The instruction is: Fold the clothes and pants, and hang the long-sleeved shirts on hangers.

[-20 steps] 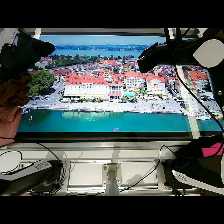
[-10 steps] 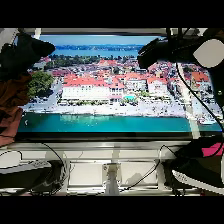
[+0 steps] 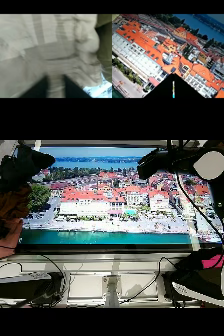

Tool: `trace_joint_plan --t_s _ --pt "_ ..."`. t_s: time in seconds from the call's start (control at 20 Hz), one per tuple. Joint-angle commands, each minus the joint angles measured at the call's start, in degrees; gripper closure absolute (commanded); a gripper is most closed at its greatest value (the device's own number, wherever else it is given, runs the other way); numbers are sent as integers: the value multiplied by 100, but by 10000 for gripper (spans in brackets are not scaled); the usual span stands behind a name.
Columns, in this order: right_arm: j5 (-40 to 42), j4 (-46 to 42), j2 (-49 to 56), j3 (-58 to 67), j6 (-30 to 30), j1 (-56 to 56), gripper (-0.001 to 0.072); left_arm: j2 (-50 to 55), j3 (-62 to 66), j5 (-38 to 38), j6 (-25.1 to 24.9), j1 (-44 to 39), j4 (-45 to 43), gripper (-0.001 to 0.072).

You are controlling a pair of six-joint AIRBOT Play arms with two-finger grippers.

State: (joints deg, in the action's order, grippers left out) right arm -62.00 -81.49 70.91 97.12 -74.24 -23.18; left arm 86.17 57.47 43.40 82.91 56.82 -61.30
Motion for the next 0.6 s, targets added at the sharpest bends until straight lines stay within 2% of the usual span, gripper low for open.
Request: trace_joint_plan --t_s 0.0,0.1,0.35,0.55 --pt "22 0 4 0 -4 -7 690 9 -2 -70 -7 0 52 688" --pt "22 0 4 0 -4 -7 690 -24 -2 -4 -157 -2 87 692" --pt "59 -50 4 0 -2 -7 690 -553 -2 243 -1154 -2 914 694" --pt "208 -219 4 0 -4 -7 690 -1456 -2 505 -1292 -116 1097 694"
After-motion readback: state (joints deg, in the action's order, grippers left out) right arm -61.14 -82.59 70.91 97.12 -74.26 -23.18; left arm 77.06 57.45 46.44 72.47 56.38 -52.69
